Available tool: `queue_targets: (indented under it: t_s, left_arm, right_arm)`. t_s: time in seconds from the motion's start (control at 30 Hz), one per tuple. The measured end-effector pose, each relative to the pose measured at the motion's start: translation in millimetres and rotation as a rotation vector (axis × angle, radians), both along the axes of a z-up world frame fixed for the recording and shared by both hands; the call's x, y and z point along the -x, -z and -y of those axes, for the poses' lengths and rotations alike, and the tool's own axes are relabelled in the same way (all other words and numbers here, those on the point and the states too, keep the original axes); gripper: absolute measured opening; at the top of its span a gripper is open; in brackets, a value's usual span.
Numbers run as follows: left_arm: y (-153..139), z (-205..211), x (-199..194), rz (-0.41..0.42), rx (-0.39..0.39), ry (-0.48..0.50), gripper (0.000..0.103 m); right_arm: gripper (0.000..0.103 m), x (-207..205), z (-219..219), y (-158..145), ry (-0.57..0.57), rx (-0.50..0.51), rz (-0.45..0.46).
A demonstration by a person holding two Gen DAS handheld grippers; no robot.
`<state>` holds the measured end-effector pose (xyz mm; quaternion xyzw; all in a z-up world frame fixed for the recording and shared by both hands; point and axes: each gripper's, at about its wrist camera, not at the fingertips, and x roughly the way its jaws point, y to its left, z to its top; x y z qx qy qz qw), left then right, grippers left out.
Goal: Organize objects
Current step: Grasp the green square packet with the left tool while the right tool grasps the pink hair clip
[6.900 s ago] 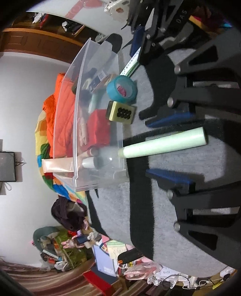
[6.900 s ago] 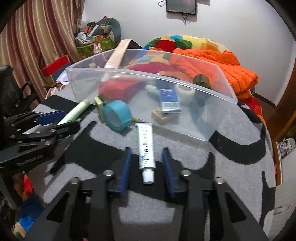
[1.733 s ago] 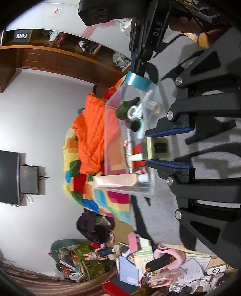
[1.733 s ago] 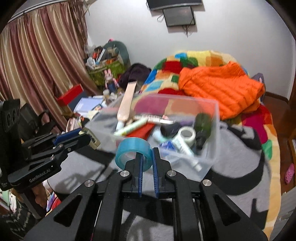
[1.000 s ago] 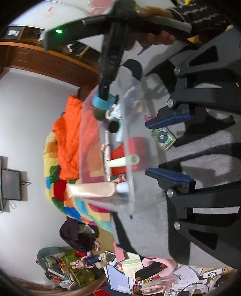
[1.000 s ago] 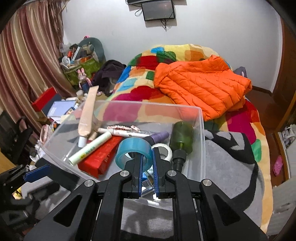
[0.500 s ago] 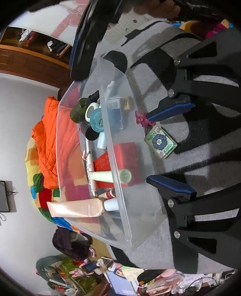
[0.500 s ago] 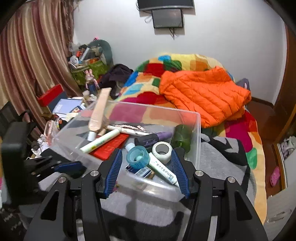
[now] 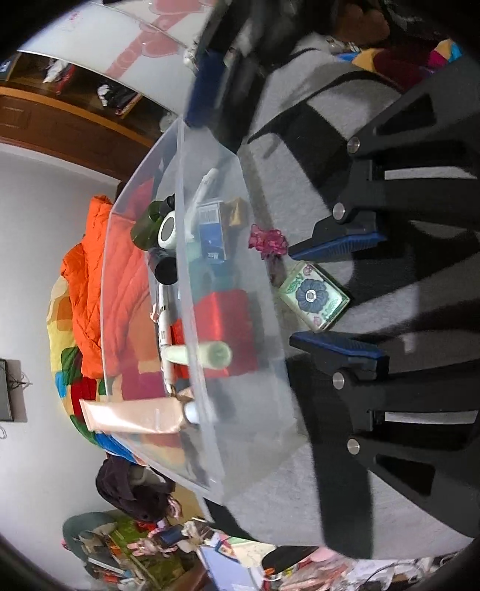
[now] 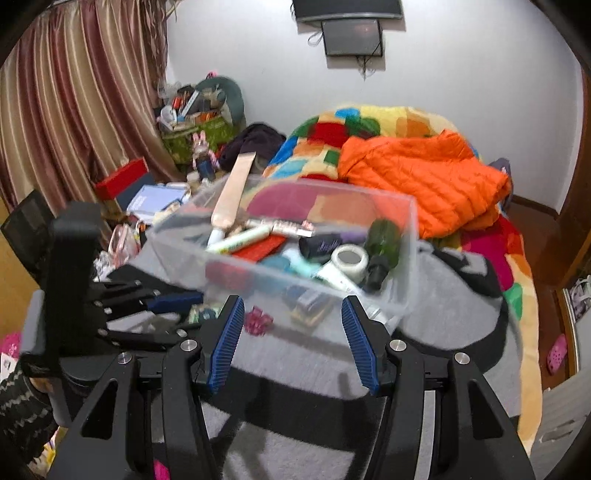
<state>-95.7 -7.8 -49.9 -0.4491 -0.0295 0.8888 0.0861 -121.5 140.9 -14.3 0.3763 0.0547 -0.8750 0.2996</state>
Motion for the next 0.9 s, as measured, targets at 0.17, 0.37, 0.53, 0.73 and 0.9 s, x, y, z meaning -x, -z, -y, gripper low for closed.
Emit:
queue_targets:
  t_s: [0.17,0.37,0.53,0.73,0.9]
  left_arm:
    - [-6,15,-15,-0.037,-0.030,-0.056,0.040]
    - [-29,35,-29,-0.122,-0.053,-0.094,0.040]
    - [-50,43,-32,-0.193,-0.058,-0.098,0.040]
    - [-65,50,-27,-0.246,-0.083,-0.088,0.040]
    - [-62,52,-20,-0.243,-0.094,-0.084,0.040]
  right_arm:
    - [0.051,7,21,24,-0.016,-0.044,0.064]
    - [0.050,18,37,43,0.021,-0.062,0.136]
    - [0.047,25,45,47,0.061,-0.075,0.174]
    - [0.036,24,59,55,0.132,-0.114,0.190]
    - [0.020,23,56,56,0.216,-0.106,0.189]
